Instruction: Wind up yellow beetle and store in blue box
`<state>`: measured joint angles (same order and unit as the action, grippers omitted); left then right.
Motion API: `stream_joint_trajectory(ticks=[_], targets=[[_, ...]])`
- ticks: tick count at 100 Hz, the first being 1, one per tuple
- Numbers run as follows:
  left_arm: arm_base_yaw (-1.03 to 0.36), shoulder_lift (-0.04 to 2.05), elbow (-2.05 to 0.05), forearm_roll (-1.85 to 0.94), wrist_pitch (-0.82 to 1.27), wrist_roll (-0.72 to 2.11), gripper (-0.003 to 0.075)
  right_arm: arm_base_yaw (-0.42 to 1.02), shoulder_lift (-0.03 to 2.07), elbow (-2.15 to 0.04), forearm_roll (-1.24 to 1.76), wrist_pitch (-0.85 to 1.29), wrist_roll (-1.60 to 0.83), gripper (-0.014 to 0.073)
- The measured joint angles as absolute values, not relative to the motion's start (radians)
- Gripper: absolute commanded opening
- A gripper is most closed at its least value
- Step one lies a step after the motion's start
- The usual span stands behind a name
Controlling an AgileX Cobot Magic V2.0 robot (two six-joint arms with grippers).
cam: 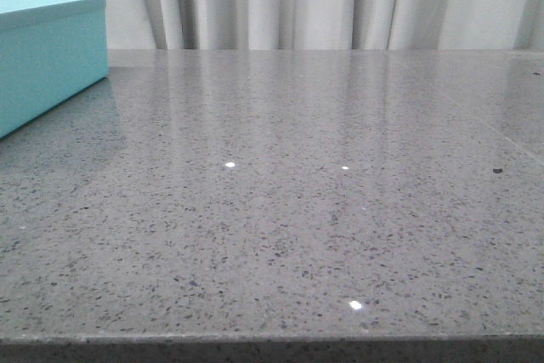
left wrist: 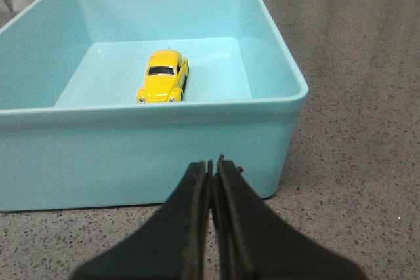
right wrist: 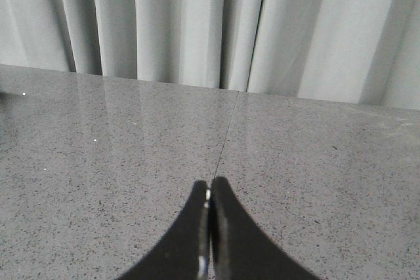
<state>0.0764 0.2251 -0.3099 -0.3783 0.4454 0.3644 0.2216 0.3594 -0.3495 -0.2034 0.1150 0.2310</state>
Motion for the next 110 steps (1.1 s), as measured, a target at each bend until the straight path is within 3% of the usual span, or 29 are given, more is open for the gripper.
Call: stream_joint_trajectory(ticks=[54,74,110], targets=[[-0.024,0.106,-0.123,-0.043,0.129,0.084,-0.0018,0.222,0.359,-0.349,-0.203,0.114,0.231,-0.0067],[-0.029,-0.005,-0.02,-0.033,0.096,0.076,-0.0018,0.222,0.359,-0.349,-0.203,0.114,0.231,-0.0067],[-0.031,-0.005,0.0,-0.051,0.102,0.044,-0.0018,0.222,0.358,-0.349,-0.203,0.111,0.231,-0.0067]])
